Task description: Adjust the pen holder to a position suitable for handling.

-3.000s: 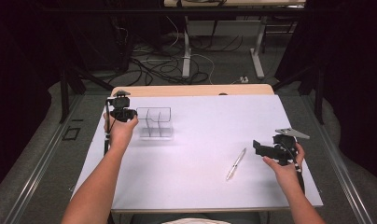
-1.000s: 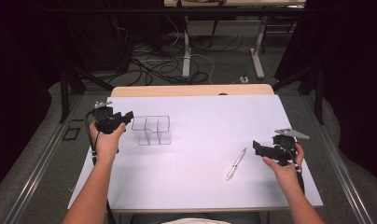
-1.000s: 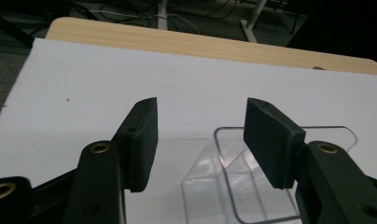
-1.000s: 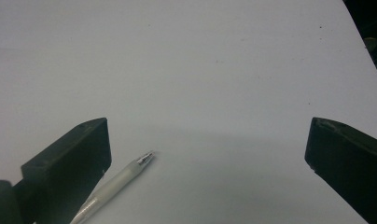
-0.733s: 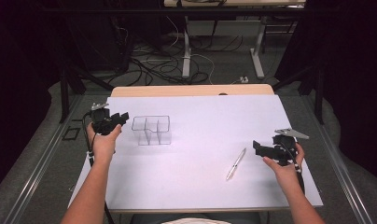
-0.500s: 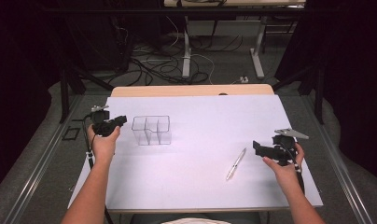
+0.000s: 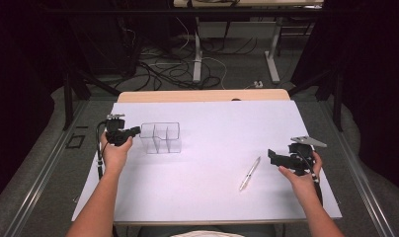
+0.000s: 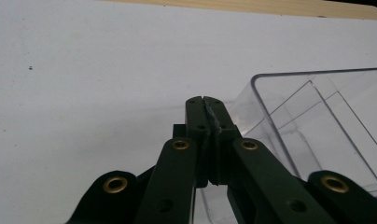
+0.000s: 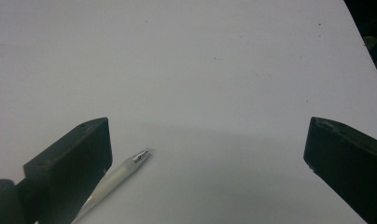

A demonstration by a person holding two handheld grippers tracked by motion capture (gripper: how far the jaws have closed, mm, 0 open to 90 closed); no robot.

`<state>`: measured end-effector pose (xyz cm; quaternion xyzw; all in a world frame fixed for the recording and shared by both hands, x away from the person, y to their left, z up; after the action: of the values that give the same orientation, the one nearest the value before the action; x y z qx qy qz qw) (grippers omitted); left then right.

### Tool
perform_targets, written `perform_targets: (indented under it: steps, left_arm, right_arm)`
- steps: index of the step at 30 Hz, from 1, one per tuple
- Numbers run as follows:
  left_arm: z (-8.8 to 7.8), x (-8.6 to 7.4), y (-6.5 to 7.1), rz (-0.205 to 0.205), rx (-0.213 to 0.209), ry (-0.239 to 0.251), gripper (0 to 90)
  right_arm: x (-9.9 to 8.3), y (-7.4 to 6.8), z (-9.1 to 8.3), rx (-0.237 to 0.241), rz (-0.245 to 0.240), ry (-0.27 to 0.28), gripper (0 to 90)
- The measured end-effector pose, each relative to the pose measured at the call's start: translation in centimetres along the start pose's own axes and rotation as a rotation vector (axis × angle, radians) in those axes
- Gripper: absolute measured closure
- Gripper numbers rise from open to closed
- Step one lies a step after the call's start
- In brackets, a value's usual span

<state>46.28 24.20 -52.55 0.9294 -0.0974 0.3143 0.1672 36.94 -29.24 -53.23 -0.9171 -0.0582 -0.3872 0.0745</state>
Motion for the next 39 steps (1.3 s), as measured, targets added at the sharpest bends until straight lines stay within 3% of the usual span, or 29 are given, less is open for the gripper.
perform_targets:
  steps: [12, 18, 19, 21, 34, 39]
  left_arm:
    - [0.2, 0.0, 0.5, -0.009, -0.03, 0.01, 90.0]
    - [0.2, 0.0, 1.1, 0.009, -0.054, -0.007, 90.0]
    - [0.4, 0.0, 1.4, 0.004, -0.051, 0.011, 90.0]
    - [0.4, 0.1, 2.0, 0.026, -0.065, -0.006, 90.0]
    - [1.7, 0.1, 6.1, 0.075, -0.096, -0.021, 90.0]
    - [2.3, 0.2, 7.3, 0.076, -0.113, -0.029, 90.0]
  right_arm:
    - [0.0, 0.0, 0.0, 0.007, -0.004, -0.008, 0.9]
    - [-0.1, -0.1, 0.0, 0.004, -0.004, -0.011, 1.0]
    - [-0.1, -0.2, 0.1, 0.007, -0.001, -0.013, 1.0]
    - [-0.1, -0.2, 0.1, 0.008, -0.001, -0.012, 1.1]
    - [-0.1, -0.3, 0.1, 0.006, -0.002, -0.012, 1.3]
    - [-0.1, -0.3, 0.1, 0.008, -0.012, -0.013, 1.3]
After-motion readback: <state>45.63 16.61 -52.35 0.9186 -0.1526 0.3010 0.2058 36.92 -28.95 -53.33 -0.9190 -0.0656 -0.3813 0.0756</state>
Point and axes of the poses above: each handheld gripper's, and its own axes: z roughly forward along the jaws, x roughly out of its top, y roughly to its right, the point moved 3 cm from there along z, roughly forward along the jaws, and after that the axes turned 9 degrees about -y, right-handed, at the moved point
